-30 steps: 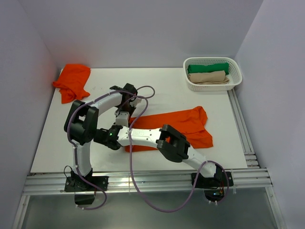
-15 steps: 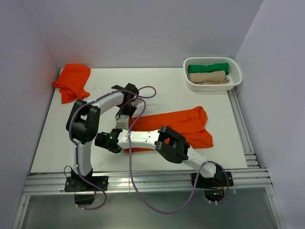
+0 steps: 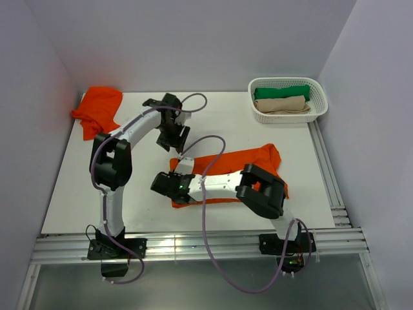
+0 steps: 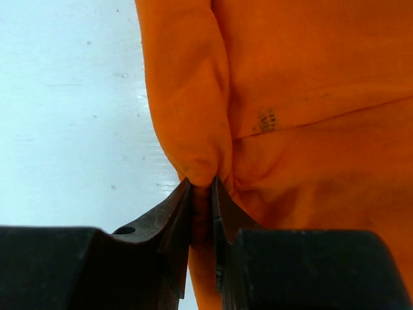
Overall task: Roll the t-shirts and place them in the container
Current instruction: Roll the tshirt
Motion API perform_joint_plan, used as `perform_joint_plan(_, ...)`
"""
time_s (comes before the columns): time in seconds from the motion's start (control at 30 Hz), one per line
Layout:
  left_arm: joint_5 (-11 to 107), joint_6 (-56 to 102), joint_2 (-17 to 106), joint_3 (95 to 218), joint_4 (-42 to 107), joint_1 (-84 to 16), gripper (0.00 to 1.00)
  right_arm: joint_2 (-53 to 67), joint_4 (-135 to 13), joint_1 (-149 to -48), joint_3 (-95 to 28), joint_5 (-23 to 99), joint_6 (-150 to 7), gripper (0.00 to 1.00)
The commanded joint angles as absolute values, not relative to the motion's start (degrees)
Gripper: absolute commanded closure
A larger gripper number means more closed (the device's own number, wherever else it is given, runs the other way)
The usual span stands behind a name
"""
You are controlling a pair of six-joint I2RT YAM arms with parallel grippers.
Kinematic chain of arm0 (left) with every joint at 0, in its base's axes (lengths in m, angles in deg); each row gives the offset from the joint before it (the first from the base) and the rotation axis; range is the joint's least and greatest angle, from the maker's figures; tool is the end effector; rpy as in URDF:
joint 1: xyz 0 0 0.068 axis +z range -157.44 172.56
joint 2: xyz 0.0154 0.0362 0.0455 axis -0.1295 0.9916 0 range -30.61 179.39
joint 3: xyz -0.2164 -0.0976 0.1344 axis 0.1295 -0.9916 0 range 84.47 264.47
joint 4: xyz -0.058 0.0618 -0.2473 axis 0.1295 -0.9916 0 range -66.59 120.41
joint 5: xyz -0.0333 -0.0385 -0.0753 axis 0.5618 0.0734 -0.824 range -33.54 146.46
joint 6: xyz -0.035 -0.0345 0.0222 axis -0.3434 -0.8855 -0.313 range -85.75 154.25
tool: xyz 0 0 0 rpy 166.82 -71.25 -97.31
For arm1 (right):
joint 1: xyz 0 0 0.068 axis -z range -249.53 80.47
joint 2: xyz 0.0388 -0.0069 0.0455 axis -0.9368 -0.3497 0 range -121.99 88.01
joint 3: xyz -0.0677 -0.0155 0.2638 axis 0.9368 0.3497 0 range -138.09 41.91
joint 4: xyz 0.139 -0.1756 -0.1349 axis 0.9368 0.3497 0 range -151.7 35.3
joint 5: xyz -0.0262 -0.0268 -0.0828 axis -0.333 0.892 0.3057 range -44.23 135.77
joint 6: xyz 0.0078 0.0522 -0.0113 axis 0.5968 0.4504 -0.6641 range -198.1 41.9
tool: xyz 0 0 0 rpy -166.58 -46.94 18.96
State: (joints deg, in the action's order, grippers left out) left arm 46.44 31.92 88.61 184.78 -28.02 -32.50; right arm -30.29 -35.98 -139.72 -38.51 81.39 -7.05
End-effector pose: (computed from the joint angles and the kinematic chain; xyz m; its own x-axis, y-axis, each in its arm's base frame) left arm 0.3814 -0.1851 0.2149 -0.9014 0.3774 -0.2121 0.4154 0.8919 -0.1786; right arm 0.1623 0.3892 0.1506 -0.7389 0.2173 -0.6378 0.0672 0.9656 0.2511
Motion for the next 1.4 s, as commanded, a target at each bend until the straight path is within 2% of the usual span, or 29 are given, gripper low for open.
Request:
perform_joint_plan(0.0, 40.22, 33.36, 86.29, 188.62, -30.23, -27.75, 0.33, -26.7, -52.53, -137.21, -28.86, 68.81, -6.82, 0.82)
perform_joint_plan(0.13, 36.26, 37.57, 82.43, 185.11, -29.36, -23.54, 0.32, -22.21, -69.99, -134.4, -18.4, 61.96, -3.58, 0.82)
perform_joint_plan(0.3, 33.71, 41.01, 76.63, 173.78, -24.53, -22.03, 0.31, -21.41, -88.91, -131.15, -6.97, 54.74, 2.39, 0.82)
perform_joint_plan(0.53, 27.04, 40.93, 75.65, 160.78, -16.36, -21.85, 0.31, -24.57, -100.97, -130.52, -0.64, 51.66, 8.47, 0.82)
perform_joint_plan(0.8, 25.96, 38.47, 79.34, 157.24, -9.41, -22.38, 0.32, -28.44, -111.69, -130.09, 3.41, 50.17, 13.13, 0.83)
perform_joint_plan(0.87, 25.79, 37.33, 80.92, 157.68, -8.7, -22.56, 0.35, -28.97, -112.93, -130.09, 3.59, 49.82, 13.48, 0.83)
perform_joint_plan(0.97, 27.8, 34.96, 81.89, 158.3, -7.91, -23.52, 0.45, -29.06, -110.58, -130.0, 3.06, 49.99, 12.96, 0.83)
perform_joint_plan(1.0, 29.9, 34.69, 82.07, 158.82, -7.91, -24.39, 0.53, -28.8, -109.43, -130.0, 2.54, 50.17, 12.61, 0.82)
perform_joint_plan(1.07, 32.46, 32.34, 82.16, 159.35, -8.52, -25.71, 0.63, -27.31, -104.8, -130.17, 1.75, 51.13, 11.12, 0.76)
perform_joint_plan(1.1, 35.08, 31.97, 82.07, 159.96, -8.96, -26.33, 0.73, -26.61, -103.11, -130.35, 1.48, 51.57, 10.59, 0.73)
perform_joint_plan(1.13, 36.76, 31.61, 81.81, 160.32, -9.31, -26.86, 0.77, -24.95, -101.18, -130.44, 1.13, 52.36, 9.97, 0.66)
perform_joint_plan(1.23, 40.99, 30.91, 81.37, 160.67, -10.28, -28.62, 0.88, -21.52, -90.64, -131.75, -1.15, 55.7, 7.6, 0.53)
perform_joint_plan(1.3, 43.1, 30.73, 81.45, 161.37, -11.33, -29.32, 0.95, -20.36, -83.87, -133.06, -3.08, 58.07, 6.19, 0.51)
perform_joint_plan(1.37, 44.68, 30.73, 81.8, 161.99, -12.21, -29.41, 0.98, -19.4, -79.04, -134.04, -4.49, 59.39, 5.92, 0.51)
